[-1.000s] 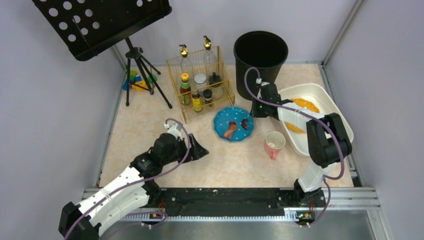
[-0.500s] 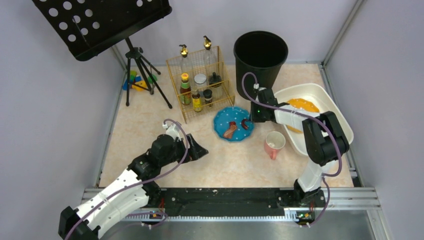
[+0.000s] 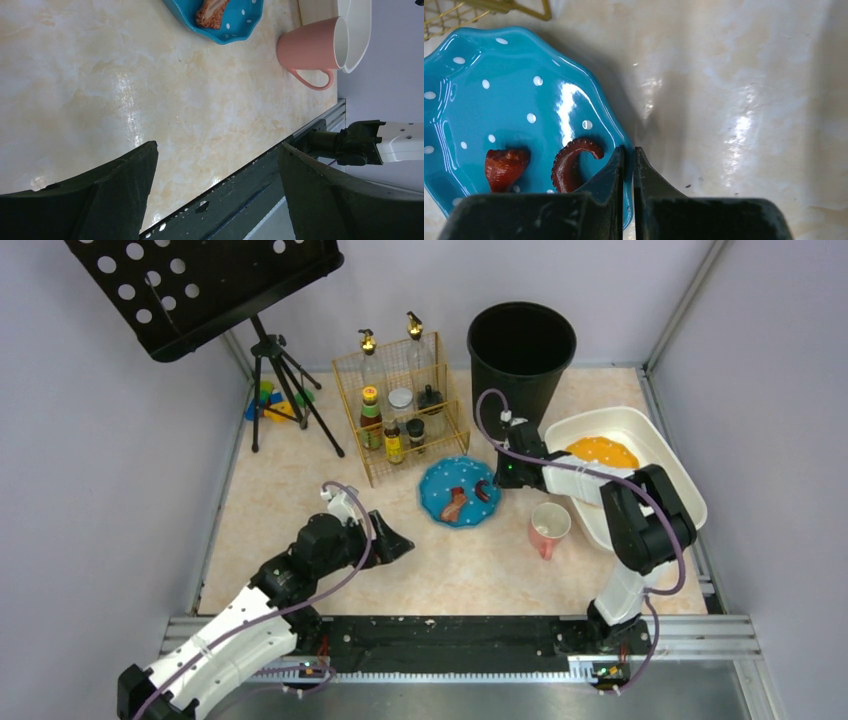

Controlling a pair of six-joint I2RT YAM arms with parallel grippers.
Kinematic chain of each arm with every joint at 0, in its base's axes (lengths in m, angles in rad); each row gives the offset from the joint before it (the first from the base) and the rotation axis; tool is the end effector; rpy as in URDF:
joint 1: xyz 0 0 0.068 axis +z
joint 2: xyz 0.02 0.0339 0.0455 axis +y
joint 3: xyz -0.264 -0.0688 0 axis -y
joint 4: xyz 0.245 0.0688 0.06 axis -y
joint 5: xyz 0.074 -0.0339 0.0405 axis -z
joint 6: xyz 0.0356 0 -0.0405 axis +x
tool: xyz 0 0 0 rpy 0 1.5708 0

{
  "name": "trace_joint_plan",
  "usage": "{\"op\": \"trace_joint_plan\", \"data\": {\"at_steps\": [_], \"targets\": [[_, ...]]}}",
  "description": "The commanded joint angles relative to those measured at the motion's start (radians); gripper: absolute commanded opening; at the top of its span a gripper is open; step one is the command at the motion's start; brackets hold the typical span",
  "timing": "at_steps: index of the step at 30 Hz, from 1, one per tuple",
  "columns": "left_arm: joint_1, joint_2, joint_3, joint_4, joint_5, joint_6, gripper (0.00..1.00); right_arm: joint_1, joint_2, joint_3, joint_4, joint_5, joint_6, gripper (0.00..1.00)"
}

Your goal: Clear the kitchen counter

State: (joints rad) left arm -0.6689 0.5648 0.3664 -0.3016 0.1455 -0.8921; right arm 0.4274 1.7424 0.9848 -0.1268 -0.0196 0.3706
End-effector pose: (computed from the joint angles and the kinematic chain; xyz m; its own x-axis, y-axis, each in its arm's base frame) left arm 0.1105 -0.0939 0.2130 -0.7914 -0.3561 -0.4968 0.1551 0.6692 -0.7267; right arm 0.3216 0.1473 0.1641 -0.8104 0.0288 -0.5852 -0.1419 0.9594 0.2437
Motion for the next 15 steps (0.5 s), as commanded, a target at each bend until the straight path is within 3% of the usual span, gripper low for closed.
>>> {"op": "trace_joint_plan", "data": {"at_steps": [1, 15], "targets": [[-0.003, -0.029, -0.007, 0.002, 0.004, -0.004, 0.94, 0.097, -0.021, -0.042, -0.057, -0.011, -0.011, 0.00], [-0.003, -0.103, -0.012, -0.151, -0.088, -0.043, 0.94, 0.289, -0.136, -0.183, -0.057, 0.044, 0.070, 0.00]]}}
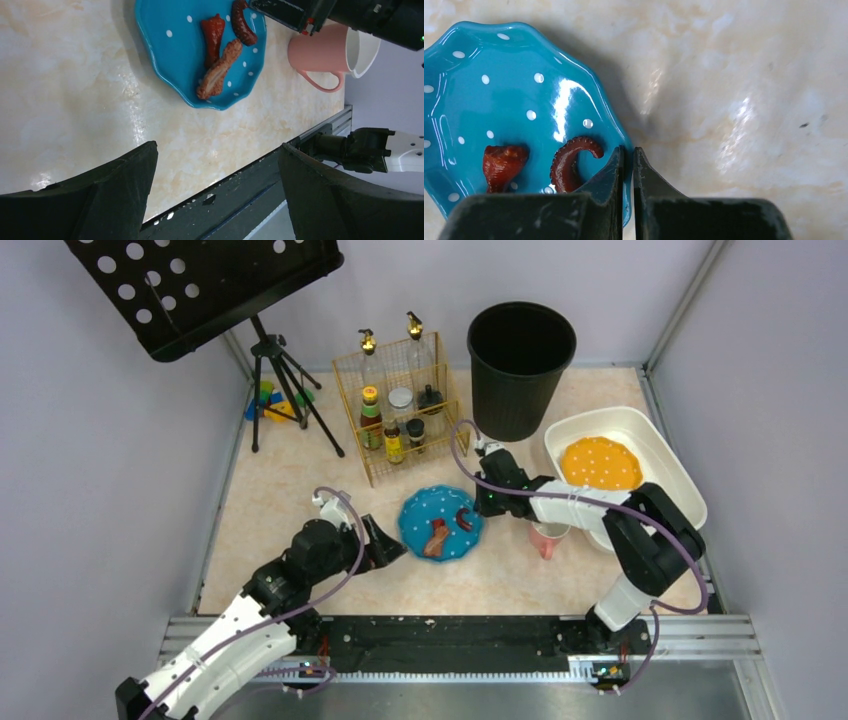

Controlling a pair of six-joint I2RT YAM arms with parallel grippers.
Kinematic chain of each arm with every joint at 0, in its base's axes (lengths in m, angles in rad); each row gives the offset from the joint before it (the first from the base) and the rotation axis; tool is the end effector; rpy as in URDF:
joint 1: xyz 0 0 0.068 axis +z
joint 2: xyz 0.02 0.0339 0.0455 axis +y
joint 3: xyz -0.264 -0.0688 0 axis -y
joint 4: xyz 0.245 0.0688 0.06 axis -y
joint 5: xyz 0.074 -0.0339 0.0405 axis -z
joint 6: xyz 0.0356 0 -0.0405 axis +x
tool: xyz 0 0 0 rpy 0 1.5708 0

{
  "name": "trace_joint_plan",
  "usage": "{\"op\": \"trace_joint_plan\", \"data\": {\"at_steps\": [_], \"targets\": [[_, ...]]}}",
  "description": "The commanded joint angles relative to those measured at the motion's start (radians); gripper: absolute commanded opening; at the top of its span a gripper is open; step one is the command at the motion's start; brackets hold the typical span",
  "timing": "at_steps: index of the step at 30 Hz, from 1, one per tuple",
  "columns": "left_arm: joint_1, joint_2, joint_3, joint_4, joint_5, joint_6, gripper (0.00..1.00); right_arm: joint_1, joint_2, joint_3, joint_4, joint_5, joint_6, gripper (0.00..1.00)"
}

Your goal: Clear the kitchen counter

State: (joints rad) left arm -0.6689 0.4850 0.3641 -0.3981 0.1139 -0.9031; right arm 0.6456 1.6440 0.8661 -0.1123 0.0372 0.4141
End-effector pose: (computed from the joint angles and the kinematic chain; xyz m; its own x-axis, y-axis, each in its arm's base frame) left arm 0.1009 -0.0849 0.2123 -0.7855 -0.3735 -0.4934 0.1239 0.6862 -0.7168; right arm 0.2603 0.1944 0.1624 -0.8027 -0.1013 -0.5877 -0.2835 0.9318 0.2267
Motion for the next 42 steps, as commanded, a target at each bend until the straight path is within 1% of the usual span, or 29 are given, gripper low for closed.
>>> {"op": "trace_joint_plan", "data": {"at_steps": [1, 7, 10, 18, 19, 22, 24, 26, 31, 34, 40, 42], "targets": [[-0.002, -0.025, -0.016, -0.060, -0.062, -0.038, 0.94, 0.092, -0.045, -0.077, -0.064, -0.015, 0.045, 0.00], [-0.003, 0.003, -0.046, -0.101, -0.104, -0.089, 0.93, 0.186, -0.057, -0.097, -0.039, 0.003, 0.134, 0.00], [-0.003, 0.021, -0.054, -0.111, -0.146, -0.112, 0.93, 0.221, -0.058, -0.098, -0.025, 0.009, 0.169, 0.00], [-0.003, 0.061, -0.076, -0.097, -0.172, -0.135, 0.89, 0.247, -0.064, -0.107, -0.011, 0.029, 0.225, 0.02], [-0.002, 0.068, -0.079, -0.089, -0.170, -0.135, 0.88, 0.248, -0.070, -0.114, -0.007, 0.032, 0.231, 0.03], [-0.003, 0.087, -0.095, -0.061, -0.163, -0.138, 0.85, 0.249, -0.095, -0.137, 0.001, 0.048, 0.251, 0.12], [-0.003, 0.101, -0.107, -0.039, -0.163, -0.138, 0.81, 0.249, -0.112, -0.150, -0.002, 0.060, 0.260, 0.22], [-0.002, 0.119, -0.113, -0.023, -0.171, -0.141, 0.77, 0.250, -0.133, -0.163, -0.005, 0.070, 0.265, 0.29], [-0.001, 0.167, -0.120, 0.010, -0.195, -0.153, 0.66, 0.249, -0.184, -0.194, -0.016, 0.087, 0.279, 0.44], [-0.002, 0.195, -0.124, 0.030, -0.208, -0.158, 0.60, 0.249, -0.221, -0.223, -0.011, 0.090, 0.290, 0.47], [-0.002, 0.256, -0.146, 0.101, -0.229, -0.163, 0.42, 0.250, -0.281, -0.290, 0.022, 0.077, 0.334, 0.48], [-0.001, 0.276, -0.155, 0.122, -0.239, -0.164, 0.38, 0.251, -0.296, -0.310, 0.033, 0.073, 0.348, 0.48]]}}
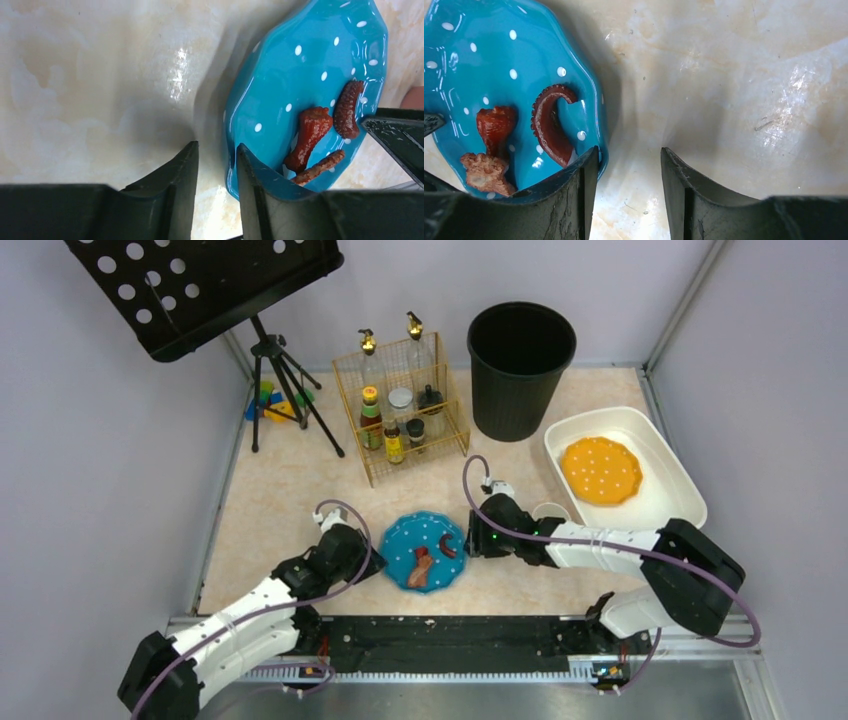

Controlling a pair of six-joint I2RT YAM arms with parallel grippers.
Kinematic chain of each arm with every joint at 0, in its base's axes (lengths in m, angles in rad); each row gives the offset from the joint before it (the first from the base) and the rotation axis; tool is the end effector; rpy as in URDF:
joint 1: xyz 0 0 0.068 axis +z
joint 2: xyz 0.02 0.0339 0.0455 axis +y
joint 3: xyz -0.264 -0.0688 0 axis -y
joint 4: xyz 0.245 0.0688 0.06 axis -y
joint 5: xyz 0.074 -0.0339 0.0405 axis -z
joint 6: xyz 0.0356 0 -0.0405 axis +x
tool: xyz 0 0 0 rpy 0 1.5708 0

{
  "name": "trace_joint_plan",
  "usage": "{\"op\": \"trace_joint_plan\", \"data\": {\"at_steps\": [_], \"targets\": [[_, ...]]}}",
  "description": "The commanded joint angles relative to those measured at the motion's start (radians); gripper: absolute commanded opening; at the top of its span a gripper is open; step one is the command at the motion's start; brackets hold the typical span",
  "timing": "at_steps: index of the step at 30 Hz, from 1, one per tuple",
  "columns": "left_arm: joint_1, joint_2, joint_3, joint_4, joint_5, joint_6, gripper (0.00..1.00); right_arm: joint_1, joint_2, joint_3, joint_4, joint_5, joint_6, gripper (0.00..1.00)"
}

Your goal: Clear the kitchen counter

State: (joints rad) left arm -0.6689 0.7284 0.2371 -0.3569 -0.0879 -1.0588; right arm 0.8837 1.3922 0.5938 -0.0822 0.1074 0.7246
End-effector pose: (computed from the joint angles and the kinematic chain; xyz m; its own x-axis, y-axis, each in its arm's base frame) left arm 0.1115 -0.0842 0.1445 -0.7871 -0.4848 -0.3814 -0.2327 0.8060 -0.5443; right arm 0.1658 0.1960 0.1553 -0.8470 0.0066 -0.5315 -0.2189 0.9069 0.3601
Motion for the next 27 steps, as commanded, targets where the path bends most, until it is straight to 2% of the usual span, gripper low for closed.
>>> {"op": "trace_joint_plan", "data": {"at_steps": [1, 3, 10, 16, 27], "targets": [[-0.001, 0.045, -0.031, 0.094, -0.038, -0.008, 0.37, 0.012, -0.050, -0.045, 0.006, 0.002, 0.040, 0.48], [-0.001, 0.072, -0.037, 0.117, -0.035, -0.007, 0.31, 0.013, -0.061, -0.058, 0.012, -0.003, 0.044, 0.48], [0.000, 0.144, -0.061, 0.179, -0.021, -0.014, 0.00, 0.014, -0.076, -0.088, 0.043, -0.010, 0.067, 0.48], [0.006, 0.144, -0.114, 0.221, -0.038, -0.025, 0.00, 0.013, -0.127, -0.140, 0.060, -0.005, 0.118, 0.49], [0.022, 0.119, -0.231, 0.380, 0.026, -0.064, 0.00, 0.014, -0.241, -0.237, 0.125, -0.003, 0.230, 0.51]]}}
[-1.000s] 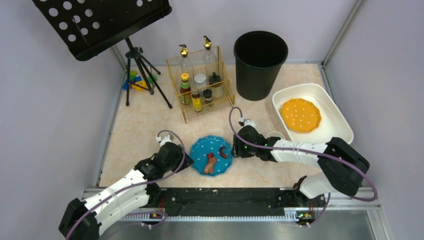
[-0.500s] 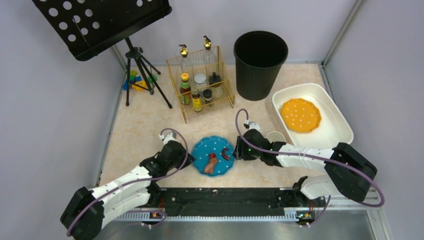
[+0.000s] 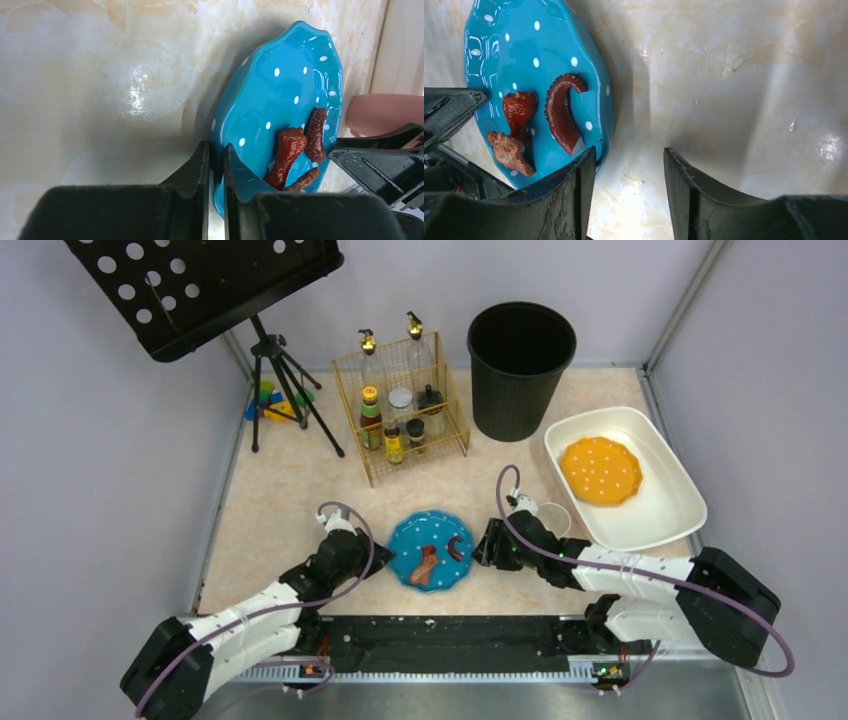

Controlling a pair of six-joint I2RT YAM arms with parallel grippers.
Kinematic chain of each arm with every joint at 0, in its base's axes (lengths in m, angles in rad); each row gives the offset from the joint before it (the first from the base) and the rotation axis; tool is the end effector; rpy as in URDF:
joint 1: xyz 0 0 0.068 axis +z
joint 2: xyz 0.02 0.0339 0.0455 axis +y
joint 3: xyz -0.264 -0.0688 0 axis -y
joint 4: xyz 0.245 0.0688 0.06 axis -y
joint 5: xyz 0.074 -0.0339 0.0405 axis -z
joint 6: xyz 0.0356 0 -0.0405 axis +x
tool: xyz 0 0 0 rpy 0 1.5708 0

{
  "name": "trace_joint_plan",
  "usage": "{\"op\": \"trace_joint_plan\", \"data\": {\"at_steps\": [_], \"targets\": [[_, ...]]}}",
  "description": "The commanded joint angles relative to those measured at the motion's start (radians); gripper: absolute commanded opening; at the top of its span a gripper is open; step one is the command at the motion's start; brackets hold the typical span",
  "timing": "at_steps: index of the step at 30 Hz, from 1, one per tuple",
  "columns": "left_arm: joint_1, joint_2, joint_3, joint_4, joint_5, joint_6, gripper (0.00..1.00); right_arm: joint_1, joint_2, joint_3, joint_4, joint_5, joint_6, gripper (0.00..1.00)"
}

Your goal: Clear the kitchen counter

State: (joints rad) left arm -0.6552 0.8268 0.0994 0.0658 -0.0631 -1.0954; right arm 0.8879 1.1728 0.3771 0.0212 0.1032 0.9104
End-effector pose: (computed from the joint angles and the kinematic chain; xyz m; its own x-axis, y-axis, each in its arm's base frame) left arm 0.1207 -0.0899 0.1224 -0.7286 -0.5592 -0.3956 -0.1729 0.7089 -0.6838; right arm 0.1355 0.1607 0.1473 -0.8434 0.2080 -0.4954 -0.0963 0.8485 0.5203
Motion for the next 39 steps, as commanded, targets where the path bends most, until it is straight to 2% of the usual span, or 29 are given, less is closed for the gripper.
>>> {"op": "trace_joint_plan", "data": {"at_steps": [1, 8, 21, 39], "targets": [[0.010, 0.016, -0.111, -0.022, 0.011, -0.032, 0.00, 0.009, -0.022, -0.027, 0.031, -0.006, 0.054, 0.52], [0.014, -0.040, -0.200, 0.066, 0.058, -0.060, 0.00, 0.009, -0.025, -0.088, 0.143, -0.021, 0.116, 0.53], [0.015, -0.157, -0.236, 0.056, 0.130, -0.063, 0.00, 0.009, 0.010, -0.116, 0.291, -0.012, 0.167, 0.51], [0.017, -0.114, -0.238, 0.100, 0.146, -0.058, 0.00, 0.028, 0.330, -0.132, 0.747, -0.133, 0.269, 0.43]]}}
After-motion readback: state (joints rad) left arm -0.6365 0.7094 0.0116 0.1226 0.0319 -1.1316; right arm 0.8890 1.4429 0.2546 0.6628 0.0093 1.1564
